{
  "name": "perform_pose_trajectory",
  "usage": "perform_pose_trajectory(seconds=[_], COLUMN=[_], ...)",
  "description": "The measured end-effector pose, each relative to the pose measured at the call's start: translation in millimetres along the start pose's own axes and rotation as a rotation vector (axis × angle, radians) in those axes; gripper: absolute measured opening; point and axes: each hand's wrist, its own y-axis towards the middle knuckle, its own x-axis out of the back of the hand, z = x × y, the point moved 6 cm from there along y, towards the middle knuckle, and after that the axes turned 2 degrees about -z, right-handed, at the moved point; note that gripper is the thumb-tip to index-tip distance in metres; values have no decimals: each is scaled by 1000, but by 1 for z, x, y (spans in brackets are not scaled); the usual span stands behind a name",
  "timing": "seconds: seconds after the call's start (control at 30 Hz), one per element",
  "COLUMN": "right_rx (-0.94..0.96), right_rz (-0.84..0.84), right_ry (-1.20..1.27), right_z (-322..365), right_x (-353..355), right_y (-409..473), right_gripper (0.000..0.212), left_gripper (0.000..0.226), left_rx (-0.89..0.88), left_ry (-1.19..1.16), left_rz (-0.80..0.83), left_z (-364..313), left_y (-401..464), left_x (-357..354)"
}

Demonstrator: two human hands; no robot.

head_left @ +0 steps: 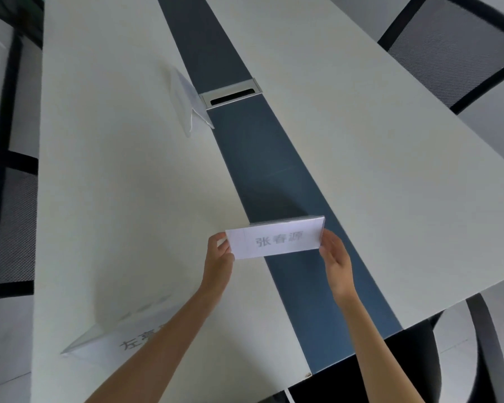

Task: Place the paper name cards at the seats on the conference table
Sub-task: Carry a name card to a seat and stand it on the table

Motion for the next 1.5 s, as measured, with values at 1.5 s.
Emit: perform_pose_trajectory(seconds=[1.5], right_rx=[-29], right_rz=[117], right_ry=[-82], right_z=[75], right_x=[-121], right_y=[187], right_gripper=[45], left_gripper=[22], left_rx=[120], left_ry=[25], left_rz=[215], left_z=[-89], left_y=[203], left_x=[30])
